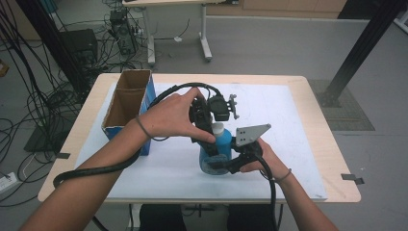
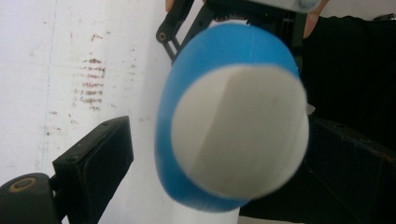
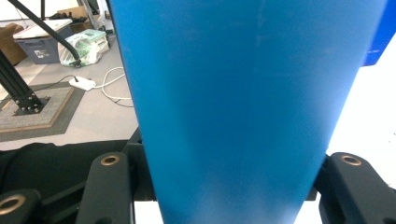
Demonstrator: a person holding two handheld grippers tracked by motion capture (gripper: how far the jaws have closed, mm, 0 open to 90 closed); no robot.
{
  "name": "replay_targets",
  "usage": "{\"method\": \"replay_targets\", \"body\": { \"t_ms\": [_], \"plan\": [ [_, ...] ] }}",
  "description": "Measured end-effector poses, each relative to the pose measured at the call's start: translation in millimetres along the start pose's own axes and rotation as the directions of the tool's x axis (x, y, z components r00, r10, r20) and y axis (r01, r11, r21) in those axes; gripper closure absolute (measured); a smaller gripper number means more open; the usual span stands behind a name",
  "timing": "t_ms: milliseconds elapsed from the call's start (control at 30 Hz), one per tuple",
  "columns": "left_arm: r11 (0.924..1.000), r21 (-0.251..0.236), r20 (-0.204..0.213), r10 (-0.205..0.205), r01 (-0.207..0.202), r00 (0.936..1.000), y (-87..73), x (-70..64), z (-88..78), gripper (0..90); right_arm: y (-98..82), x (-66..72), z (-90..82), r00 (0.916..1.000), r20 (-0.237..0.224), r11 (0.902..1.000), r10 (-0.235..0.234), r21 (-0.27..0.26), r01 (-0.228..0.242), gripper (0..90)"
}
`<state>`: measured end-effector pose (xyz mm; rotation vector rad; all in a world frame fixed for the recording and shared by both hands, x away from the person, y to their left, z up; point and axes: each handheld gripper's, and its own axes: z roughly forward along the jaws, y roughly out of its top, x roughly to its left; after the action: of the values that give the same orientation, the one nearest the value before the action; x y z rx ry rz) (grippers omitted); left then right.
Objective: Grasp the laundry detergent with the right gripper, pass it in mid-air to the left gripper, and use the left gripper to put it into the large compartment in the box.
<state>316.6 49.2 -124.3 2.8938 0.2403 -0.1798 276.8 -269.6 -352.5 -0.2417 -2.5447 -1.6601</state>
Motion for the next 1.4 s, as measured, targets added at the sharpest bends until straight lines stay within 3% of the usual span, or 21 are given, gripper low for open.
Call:
{"method": "replay_targets", "body": {
  "t_ms": [500, 1400],
  "plan": [
    [0.9997, 0.015, -0.006, 0.017, -0.016, 0.9998, 12.5, -1.8, 3.9, 8.3, -0.6, -1.5, 5.9, 0.9999, -0.007, 1.0000, -0.007, 0.007, 0.007, 42.0],
    [0.9999, -0.005, -0.010, 0.012, -0.012, 0.9999, 6.8, -1.7, 1.4, 7.8, -1.1, -1.4, 6.2, 1.0000, -0.004, 0.9999, -0.005, 0.011, 0.005, 42.0]
  ]
}}
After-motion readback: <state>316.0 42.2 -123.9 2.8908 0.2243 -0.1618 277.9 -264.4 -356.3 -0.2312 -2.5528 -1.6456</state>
